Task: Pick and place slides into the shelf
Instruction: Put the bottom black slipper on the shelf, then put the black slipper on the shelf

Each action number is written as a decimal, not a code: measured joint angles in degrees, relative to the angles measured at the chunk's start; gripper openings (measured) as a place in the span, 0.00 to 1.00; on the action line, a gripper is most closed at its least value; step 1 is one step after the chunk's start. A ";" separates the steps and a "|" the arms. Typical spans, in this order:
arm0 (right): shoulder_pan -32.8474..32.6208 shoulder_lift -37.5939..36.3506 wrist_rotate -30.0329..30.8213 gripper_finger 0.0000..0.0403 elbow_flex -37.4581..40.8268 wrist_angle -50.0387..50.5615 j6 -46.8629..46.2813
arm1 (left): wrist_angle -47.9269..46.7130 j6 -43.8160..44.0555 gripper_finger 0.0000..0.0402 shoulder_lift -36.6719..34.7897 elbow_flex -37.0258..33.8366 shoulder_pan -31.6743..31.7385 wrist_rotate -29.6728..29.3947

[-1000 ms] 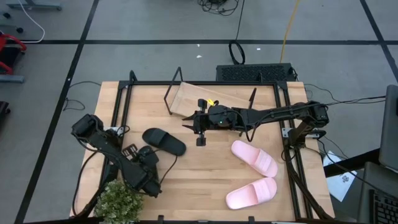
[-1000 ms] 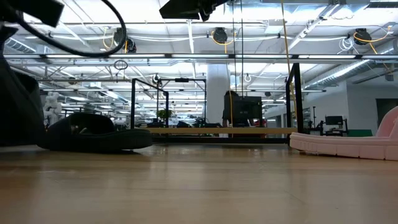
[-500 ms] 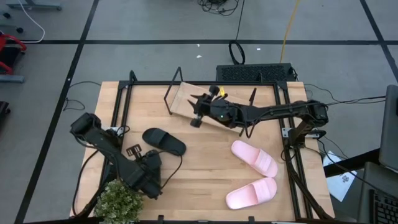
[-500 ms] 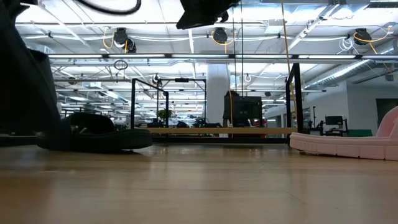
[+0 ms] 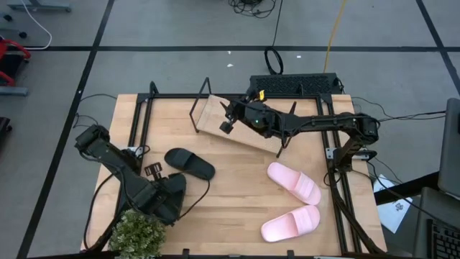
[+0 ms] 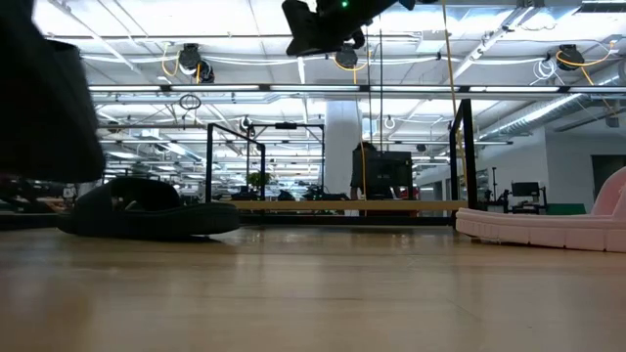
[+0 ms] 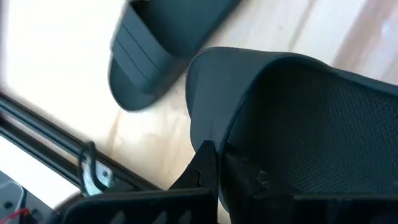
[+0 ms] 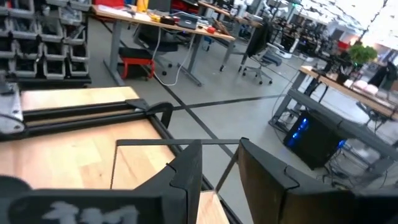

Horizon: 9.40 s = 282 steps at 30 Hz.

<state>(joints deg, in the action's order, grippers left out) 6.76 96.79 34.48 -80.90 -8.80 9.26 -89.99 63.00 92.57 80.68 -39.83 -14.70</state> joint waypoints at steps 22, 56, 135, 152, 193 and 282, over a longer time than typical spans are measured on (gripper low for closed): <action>6.38 0.00 10.42 0.24 0.00 -2.57 -10.63 | 0.75 -45.48 0.00 -0.06 13.07 21.48 -41.29; 8.55 -12.97 33.25 0.24 0.00 -11.09 8.41 | 76.53 -111.83 0.00 0.01 -13.03 52.79 -27.36; 8.51 -12.87 32.76 0.24 0.00 -9.33 9.43 | 82.20 -114.13 0.00 5.89 -20.57 61.32 -23.78; 8.51 -12.87 32.74 0.24 0.00 -8.79 7.90 | 77.93 -110.50 0.01 5.74 -20.55 61.54 -21.07; 8.49 -12.87 25.26 0.24 0.01 -8.49 4.82 | 72.78 -105.91 0.39 3.52 -20.44 60.33 -25.22; -19.43 -0.31 -18.24 0.24 -0.80 -14.53 15.61 | 18.54 40.42 0.45 -24.49 -20.50 -1.04 -10.90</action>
<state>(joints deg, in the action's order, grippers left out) -12.67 96.48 16.24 -81.70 -23.33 24.88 -71.45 103.42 68.07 60.18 -40.86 -25.61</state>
